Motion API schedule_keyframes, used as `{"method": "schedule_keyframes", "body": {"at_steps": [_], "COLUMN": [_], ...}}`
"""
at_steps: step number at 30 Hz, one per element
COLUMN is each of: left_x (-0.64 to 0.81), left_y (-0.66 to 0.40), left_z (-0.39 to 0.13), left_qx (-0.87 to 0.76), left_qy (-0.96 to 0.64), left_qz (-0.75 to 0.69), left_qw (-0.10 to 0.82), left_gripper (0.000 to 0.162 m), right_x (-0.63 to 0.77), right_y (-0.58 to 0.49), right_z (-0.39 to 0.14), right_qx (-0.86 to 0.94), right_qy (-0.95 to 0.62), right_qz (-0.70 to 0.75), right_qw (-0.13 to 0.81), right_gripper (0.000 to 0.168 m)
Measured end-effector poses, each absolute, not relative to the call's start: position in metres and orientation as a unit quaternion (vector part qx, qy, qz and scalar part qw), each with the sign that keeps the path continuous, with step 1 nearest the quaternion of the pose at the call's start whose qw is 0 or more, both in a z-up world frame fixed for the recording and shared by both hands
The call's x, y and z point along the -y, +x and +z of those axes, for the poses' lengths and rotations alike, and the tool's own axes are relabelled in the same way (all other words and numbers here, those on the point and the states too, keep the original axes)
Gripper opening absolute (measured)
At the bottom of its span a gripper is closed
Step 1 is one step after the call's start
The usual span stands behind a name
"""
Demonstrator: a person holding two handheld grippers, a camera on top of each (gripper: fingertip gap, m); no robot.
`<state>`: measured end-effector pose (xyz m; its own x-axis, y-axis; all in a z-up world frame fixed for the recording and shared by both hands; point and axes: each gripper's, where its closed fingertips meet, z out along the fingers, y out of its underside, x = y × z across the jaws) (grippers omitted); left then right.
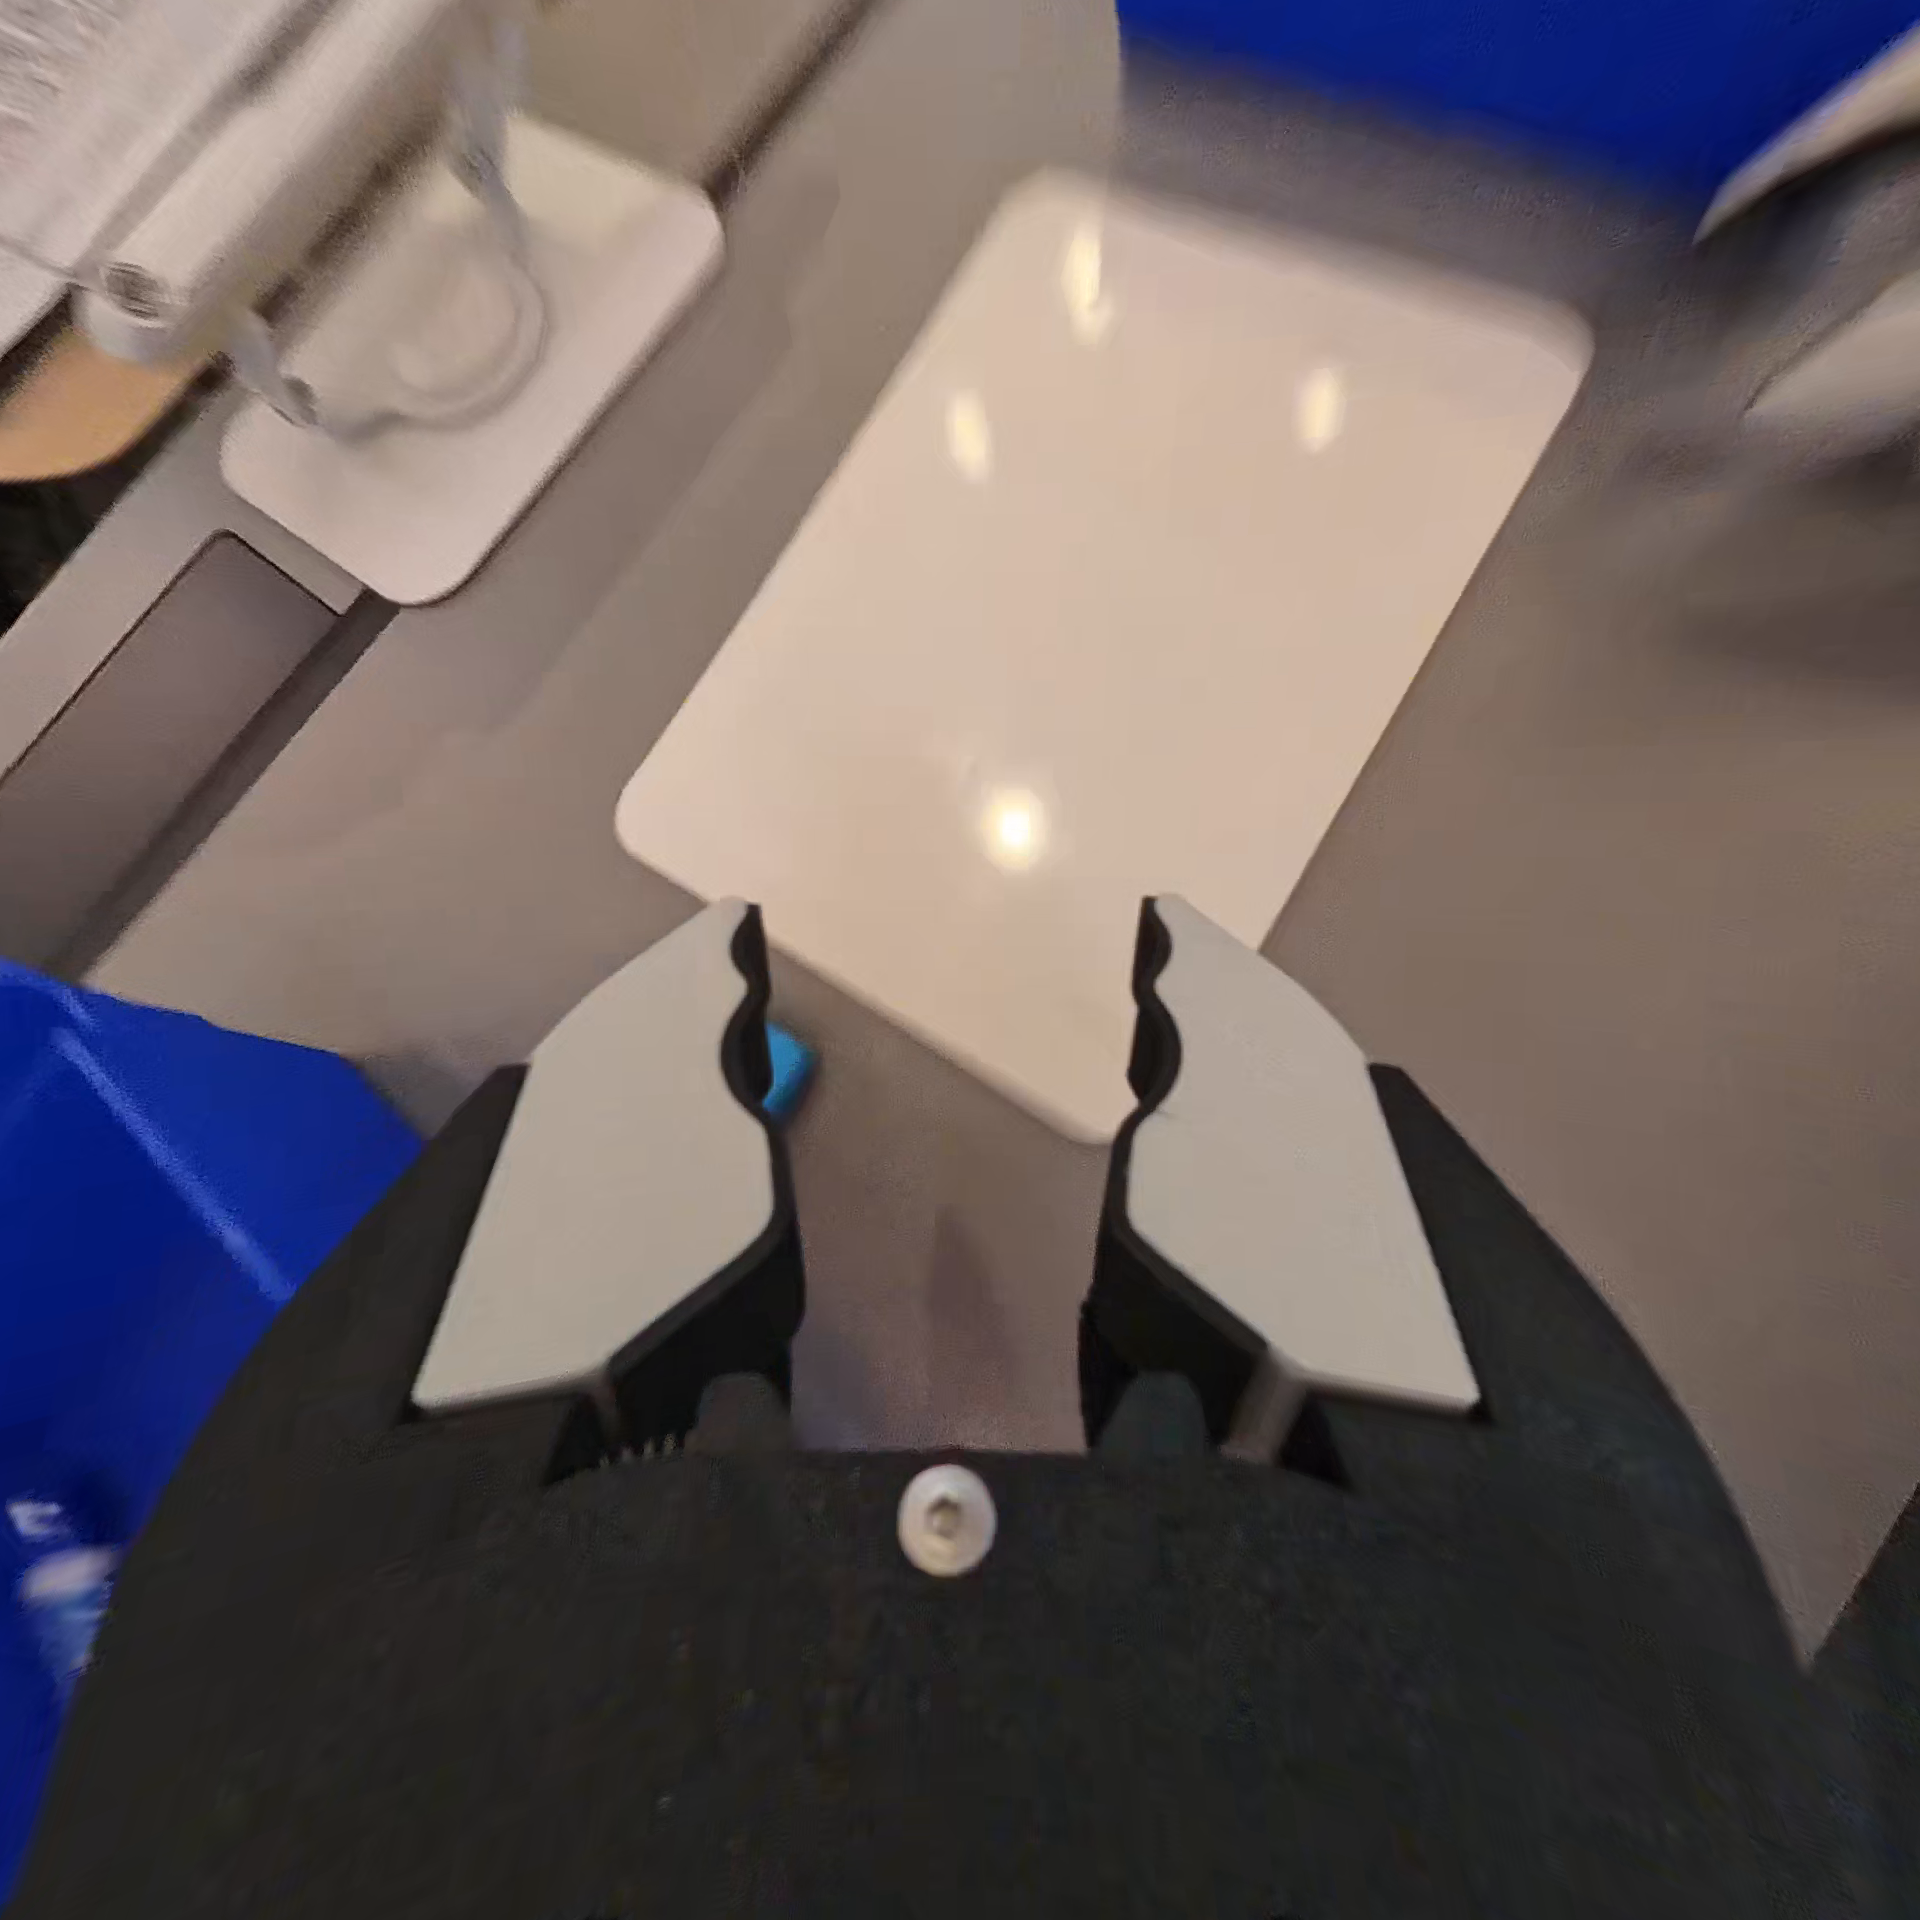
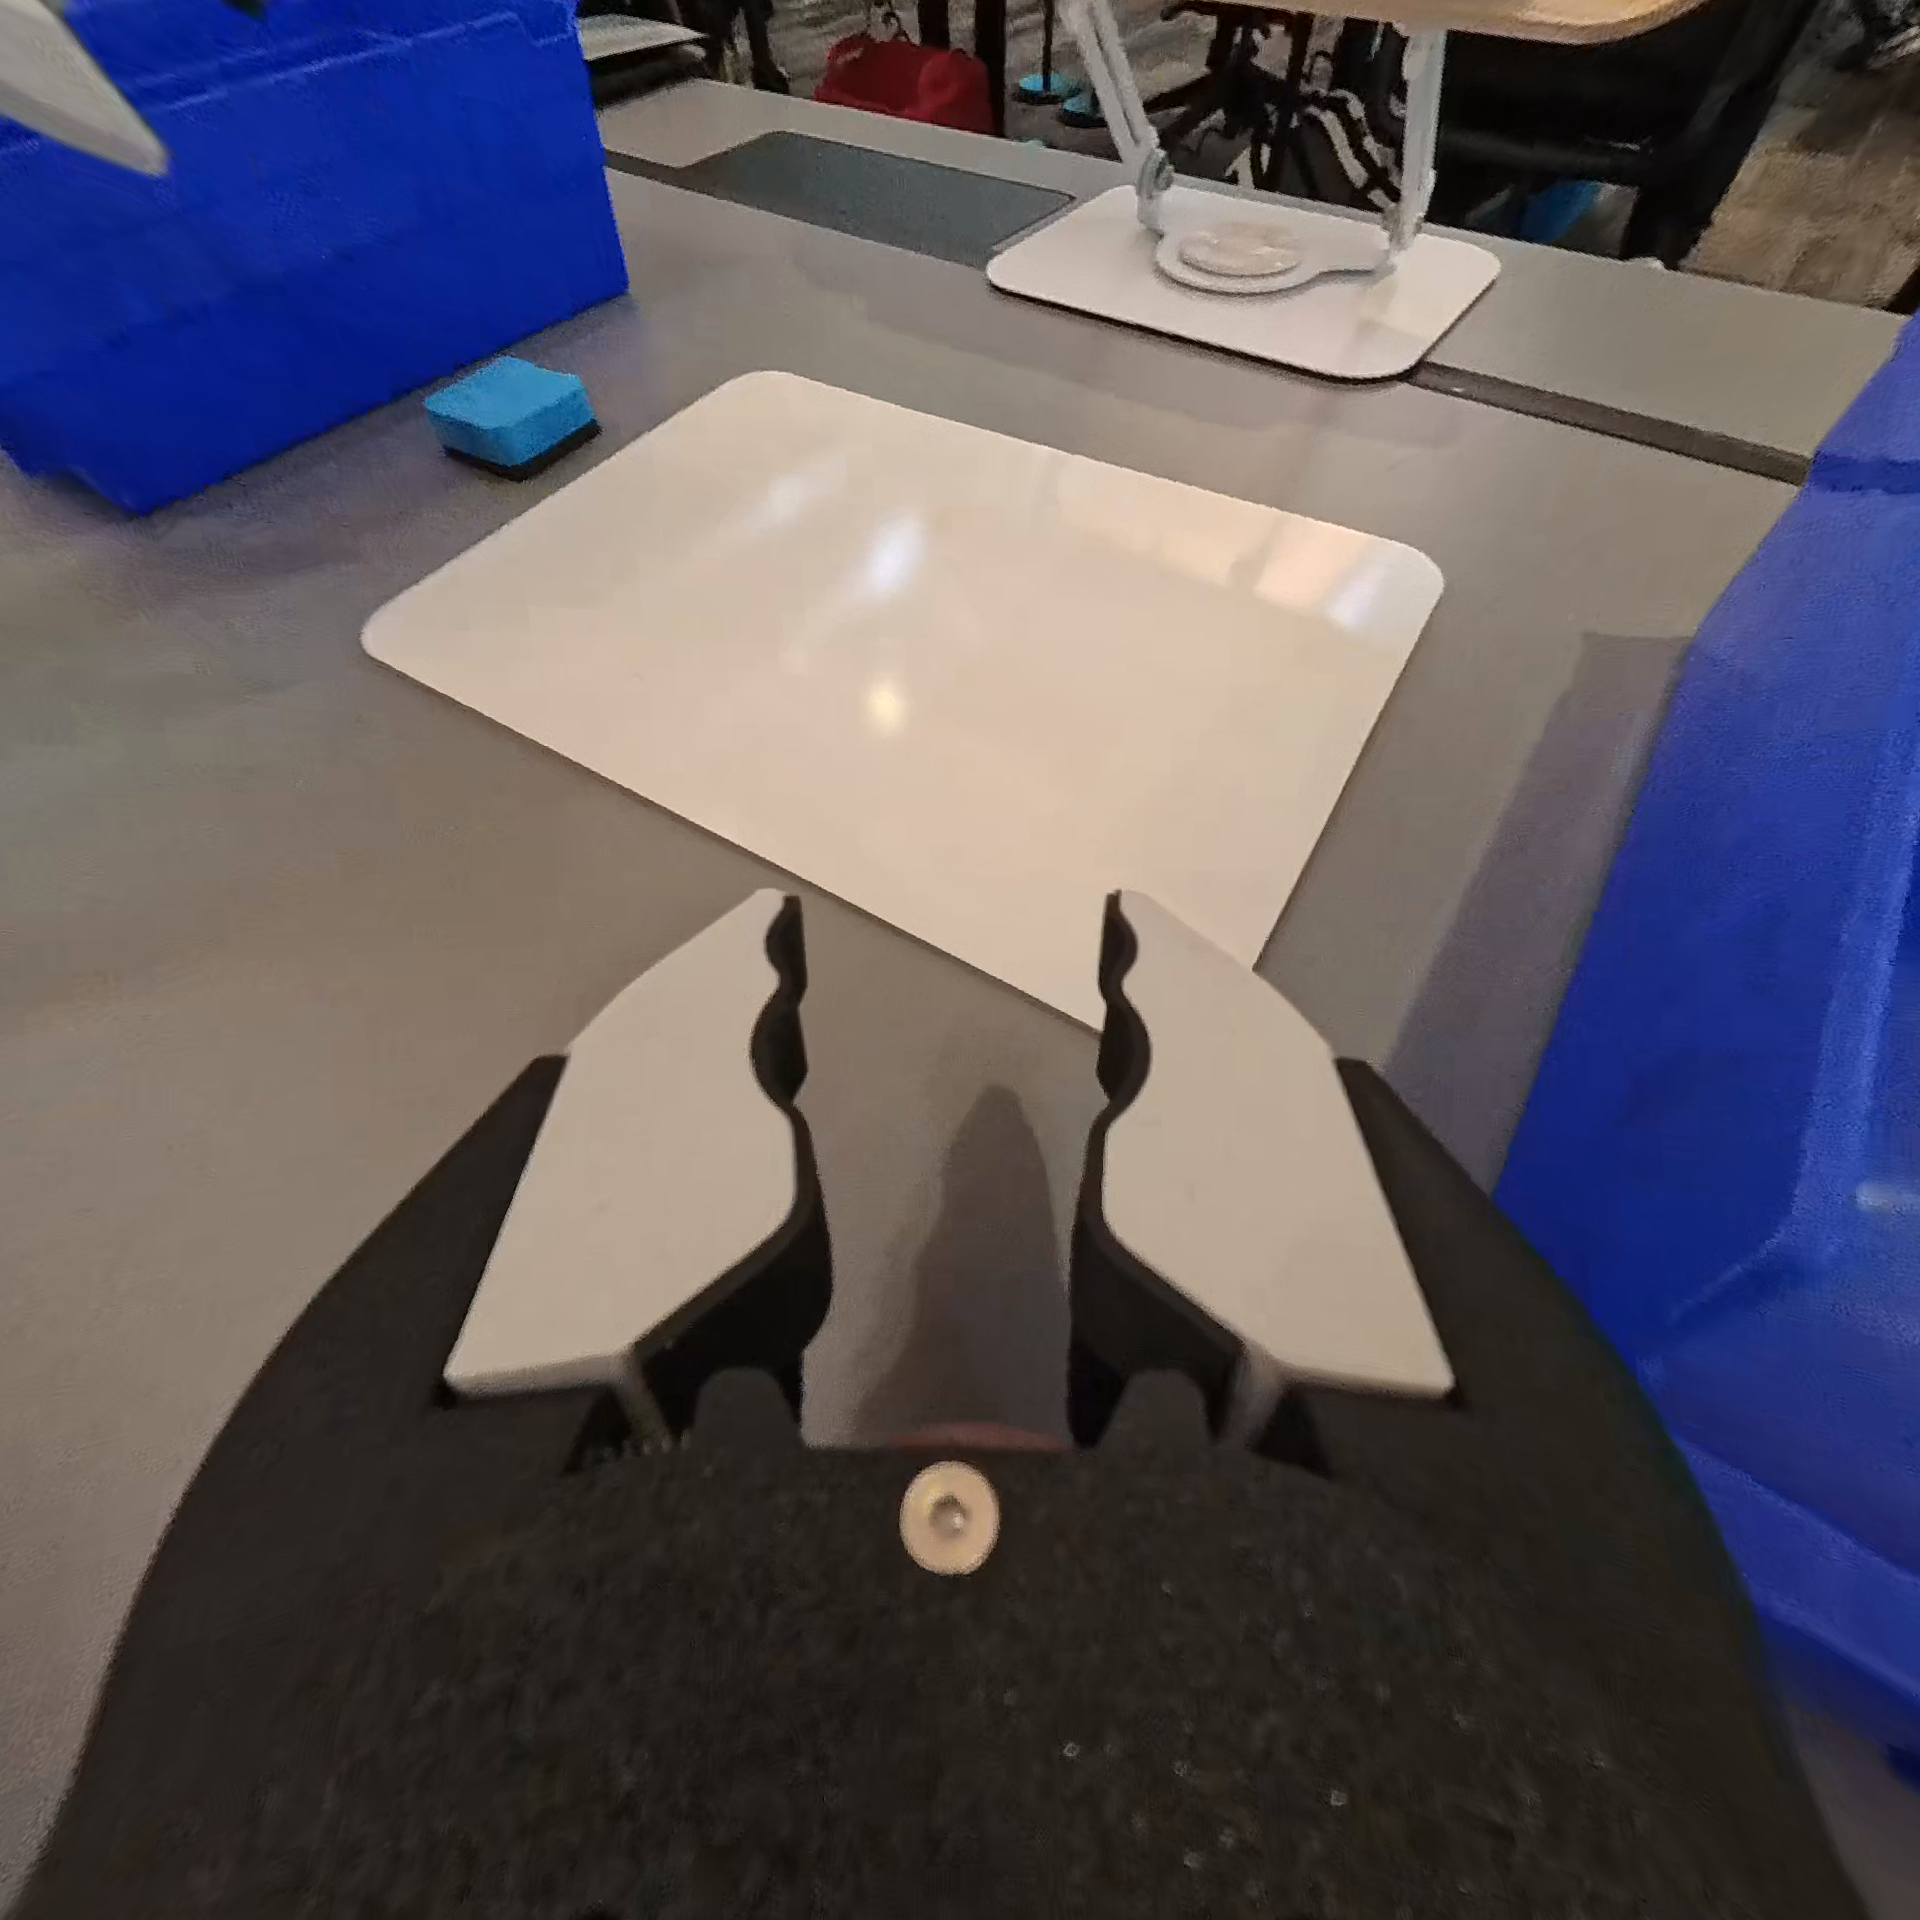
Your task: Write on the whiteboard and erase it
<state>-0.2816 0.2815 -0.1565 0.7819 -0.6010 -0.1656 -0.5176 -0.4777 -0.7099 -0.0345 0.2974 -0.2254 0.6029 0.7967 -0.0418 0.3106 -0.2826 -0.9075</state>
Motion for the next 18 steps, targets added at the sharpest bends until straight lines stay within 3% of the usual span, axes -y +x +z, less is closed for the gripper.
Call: {"method": "schedule_keyframes", "body": {"at_steps": [2, 5, 10, 18], "left_x": [-0.255, -0.217, -0.186, -0.175], "left_y": [-0.267, -0.263, -0.278, -0.277], "left_z": [-0.162, -0.189, -0.224, -0.231], "left_qx": [-0.231, -0.129, -0.062, -0.045], "left_qy": [-0.850, -0.852, -0.856, -0.859], "left_qz": [-0.076, -0.077, -0.067, -0.160], "left_qw": [0.468, 0.501, 0.509, 0.484], "left_gripper": [0.065, 0.060, 0.059, 0.059], "right_x": [-0.298, -0.296, -0.279, -0.263], "right_y": [-0.030, -0.025, -0.018, -0.028], "right_z": [-0.229, -0.232, -0.232, -0.232], "right_qx": [0.359, 0.350, 0.341, 0.343], "right_qy": [-0.768, -0.778, -0.778, -0.775], "right_qz": [0.243, 0.228, 0.237, 0.274], "right_qw": [0.472, 0.470, 0.472, 0.454], "right_gripper": [0.054, 0.055, 0.055, 0.054]}}
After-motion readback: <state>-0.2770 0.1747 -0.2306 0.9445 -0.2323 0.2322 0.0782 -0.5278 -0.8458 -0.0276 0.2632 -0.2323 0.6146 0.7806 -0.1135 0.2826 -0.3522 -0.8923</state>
